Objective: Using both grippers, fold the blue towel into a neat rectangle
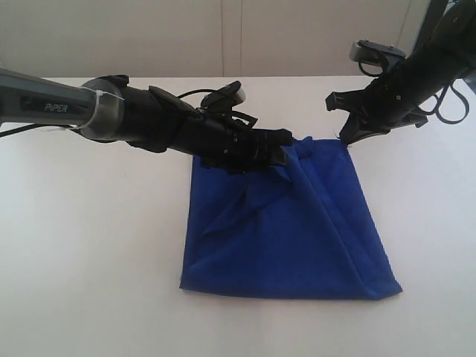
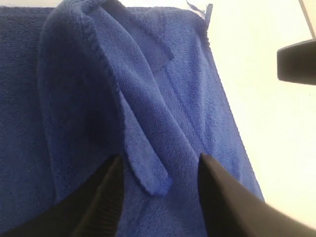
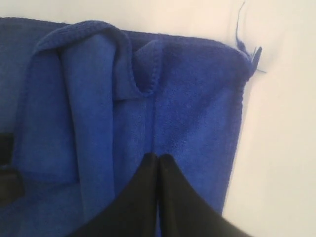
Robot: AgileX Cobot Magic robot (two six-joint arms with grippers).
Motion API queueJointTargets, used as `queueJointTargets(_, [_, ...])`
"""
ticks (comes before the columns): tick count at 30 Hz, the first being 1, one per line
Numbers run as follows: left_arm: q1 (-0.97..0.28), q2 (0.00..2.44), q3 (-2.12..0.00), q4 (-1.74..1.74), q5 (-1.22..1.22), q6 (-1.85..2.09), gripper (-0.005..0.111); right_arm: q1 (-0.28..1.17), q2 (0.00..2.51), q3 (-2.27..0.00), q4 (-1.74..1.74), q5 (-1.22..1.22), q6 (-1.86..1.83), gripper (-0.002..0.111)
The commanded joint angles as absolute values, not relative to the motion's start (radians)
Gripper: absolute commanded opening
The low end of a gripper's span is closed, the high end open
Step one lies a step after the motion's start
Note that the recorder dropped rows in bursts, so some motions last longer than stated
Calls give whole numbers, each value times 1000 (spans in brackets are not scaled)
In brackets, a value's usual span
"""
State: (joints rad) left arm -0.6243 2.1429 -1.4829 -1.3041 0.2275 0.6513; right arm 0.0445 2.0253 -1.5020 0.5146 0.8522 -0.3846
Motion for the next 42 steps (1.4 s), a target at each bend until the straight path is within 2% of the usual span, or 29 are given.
queueJointTargets(1, [-629, 2144, -1490, -1319, 250, 657, 48, 39, 2013, -1495, 510, 847, -383, 0])
queueJointTargets(17, [-629, 2161, -1490, -1284, 252, 653, 46, 39, 2013, -1495, 510, 847, -383, 0])
queueJointTargets(25, [-629, 2171, -1490, -1286, 245, 653, 21, 39, 2013, -1495, 510, 845, -383, 0])
queueJointTargets(30, [-626, 2167, -1490, -1283, 238, 653, 0, 39, 2013, -1495, 510, 845, -383, 0])
queueJointTargets(42, [-458, 2031, -1490, -1075, 330, 651, 0, 43, 2044, -1495, 686, 708, -391, 0])
